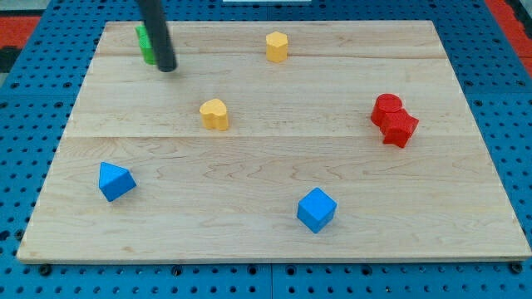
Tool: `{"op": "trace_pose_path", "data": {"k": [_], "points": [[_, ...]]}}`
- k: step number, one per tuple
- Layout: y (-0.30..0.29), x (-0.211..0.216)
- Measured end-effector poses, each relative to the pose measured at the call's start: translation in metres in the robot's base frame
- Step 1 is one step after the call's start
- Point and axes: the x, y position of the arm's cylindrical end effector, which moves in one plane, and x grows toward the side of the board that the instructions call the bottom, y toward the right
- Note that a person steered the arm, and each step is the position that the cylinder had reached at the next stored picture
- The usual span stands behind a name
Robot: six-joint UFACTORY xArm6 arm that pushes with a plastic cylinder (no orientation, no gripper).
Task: Push the yellow hexagon slightly to the bottom side of the board
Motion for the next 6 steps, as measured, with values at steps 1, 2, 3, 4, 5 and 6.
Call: {"op": "trace_pose_path", "data": {"k": [1, 2, 3, 4, 5, 6], "points": [[0.043, -0.063], [0.1, -0.081], [0.152, -0.06], [0.18, -0.049], [0.208, -0.058], [0.194, -0.026]]}}
